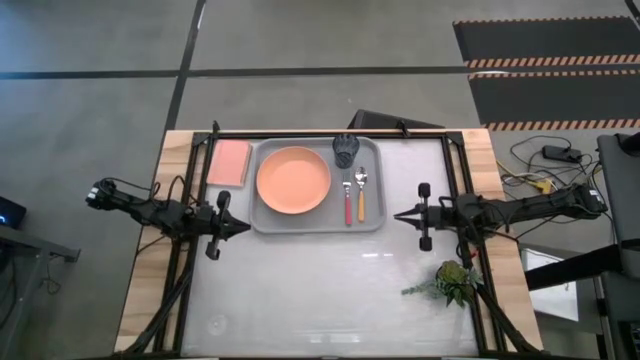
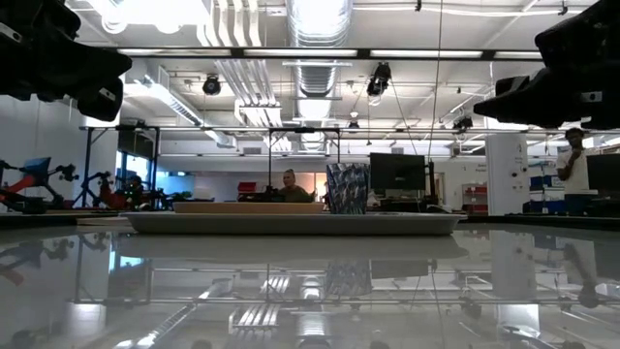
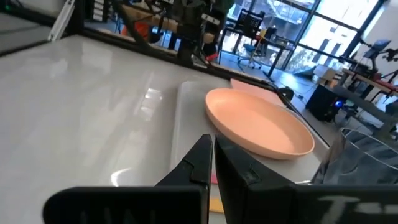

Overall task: Pick and place plate/cup/fork/spoon on tray
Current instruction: Return to Home Position

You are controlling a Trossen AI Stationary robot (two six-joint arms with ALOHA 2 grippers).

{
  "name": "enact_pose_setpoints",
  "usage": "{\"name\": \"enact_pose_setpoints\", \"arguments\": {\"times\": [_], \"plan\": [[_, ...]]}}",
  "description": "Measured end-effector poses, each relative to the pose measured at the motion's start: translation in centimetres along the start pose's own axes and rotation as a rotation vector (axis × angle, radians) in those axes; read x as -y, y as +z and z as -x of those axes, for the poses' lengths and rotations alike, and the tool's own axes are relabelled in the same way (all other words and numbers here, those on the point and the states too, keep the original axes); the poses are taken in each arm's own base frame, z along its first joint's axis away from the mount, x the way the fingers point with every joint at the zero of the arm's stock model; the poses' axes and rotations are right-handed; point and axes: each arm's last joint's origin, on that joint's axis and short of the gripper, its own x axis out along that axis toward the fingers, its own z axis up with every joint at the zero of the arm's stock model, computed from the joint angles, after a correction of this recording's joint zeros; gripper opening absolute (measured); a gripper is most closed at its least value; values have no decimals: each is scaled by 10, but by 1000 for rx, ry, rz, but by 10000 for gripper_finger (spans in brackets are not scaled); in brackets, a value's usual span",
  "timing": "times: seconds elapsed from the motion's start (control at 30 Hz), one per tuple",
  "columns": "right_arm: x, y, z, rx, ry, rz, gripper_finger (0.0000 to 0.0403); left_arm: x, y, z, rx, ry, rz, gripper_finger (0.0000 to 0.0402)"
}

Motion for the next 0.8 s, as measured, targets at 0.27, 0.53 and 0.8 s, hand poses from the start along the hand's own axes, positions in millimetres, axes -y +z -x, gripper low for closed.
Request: {"name": "enact_pose_setpoints", "arguments": {"times": [0.27,0.53,0.8], "plan": [[-3,-10,0,-105,34,17,9,0,0,0,0,0,0,0],[-5,-17,1,-174,38,-171,9,0,0,0,0,0,0,0],[-5,-17,1,-178,30,-264,9,0,0,0,0,0,0,0]]}}
